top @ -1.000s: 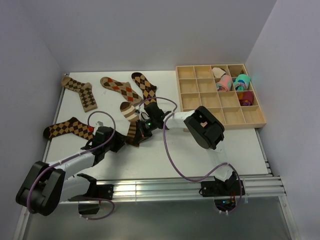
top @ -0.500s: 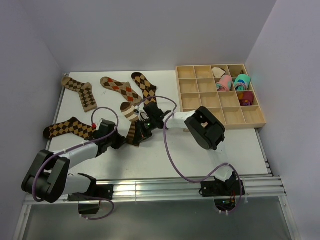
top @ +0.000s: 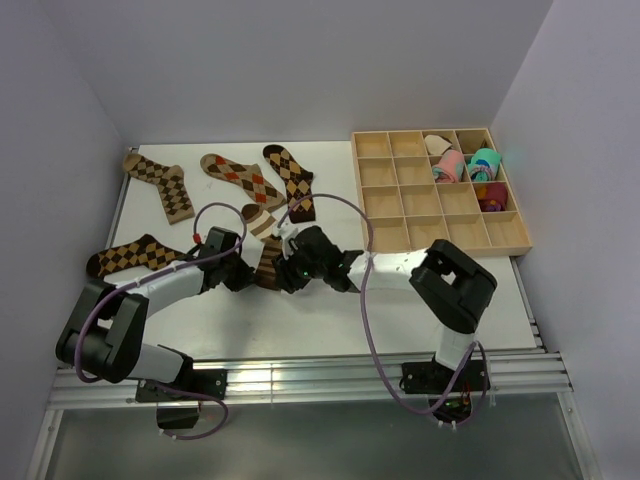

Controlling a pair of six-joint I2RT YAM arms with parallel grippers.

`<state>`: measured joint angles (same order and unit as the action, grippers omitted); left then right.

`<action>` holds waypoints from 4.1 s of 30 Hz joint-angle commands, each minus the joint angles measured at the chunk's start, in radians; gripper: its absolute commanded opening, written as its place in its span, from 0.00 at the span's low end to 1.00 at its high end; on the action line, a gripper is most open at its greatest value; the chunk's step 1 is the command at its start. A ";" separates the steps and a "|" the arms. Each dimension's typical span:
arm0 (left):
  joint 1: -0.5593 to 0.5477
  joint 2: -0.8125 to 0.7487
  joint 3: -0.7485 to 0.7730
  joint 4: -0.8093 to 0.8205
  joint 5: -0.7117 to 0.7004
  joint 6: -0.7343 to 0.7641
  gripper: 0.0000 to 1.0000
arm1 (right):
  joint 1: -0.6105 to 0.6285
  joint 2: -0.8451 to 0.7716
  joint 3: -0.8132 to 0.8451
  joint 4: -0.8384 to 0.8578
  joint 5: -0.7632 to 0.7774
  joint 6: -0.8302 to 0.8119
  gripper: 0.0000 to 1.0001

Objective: Roll the socks
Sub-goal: Roll the sock at the center of the board.

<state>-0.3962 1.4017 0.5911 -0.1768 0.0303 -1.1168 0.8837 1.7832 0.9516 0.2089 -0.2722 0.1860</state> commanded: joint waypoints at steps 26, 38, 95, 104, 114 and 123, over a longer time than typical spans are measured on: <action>0.031 0.063 0.078 -0.181 0.051 0.121 0.00 | 0.221 0.128 0.041 0.106 0.327 -0.345 0.34; 0.065 -0.053 0.029 -0.150 0.031 0.074 0.17 | 0.170 0.171 0.136 -0.061 0.094 -0.241 0.00; 0.031 -0.481 -0.438 0.385 0.029 -0.040 0.30 | -0.173 0.432 0.276 -0.115 -0.604 0.385 0.00; 0.030 -0.409 -0.416 0.405 0.025 -0.009 0.31 | -0.173 0.433 0.282 -0.121 -0.602 0.382 0.00; 0.031 -0.359 -0.396 0.439 0.030 0.006 0.36 | -0.173 0.440 0.288 -0.128 -0.607 0.377 0.00; 0.031 -0.328 -0.393 0.491 0.048 0.008 0.45 | -0.173 0.441 0.289 -0.134 -0.605 0.374 0.00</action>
<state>-0.3618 1.0653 0.1696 0.2581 0.0635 -1.1328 0.7151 2.1830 1.2274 0.1326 -0.9257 0.5854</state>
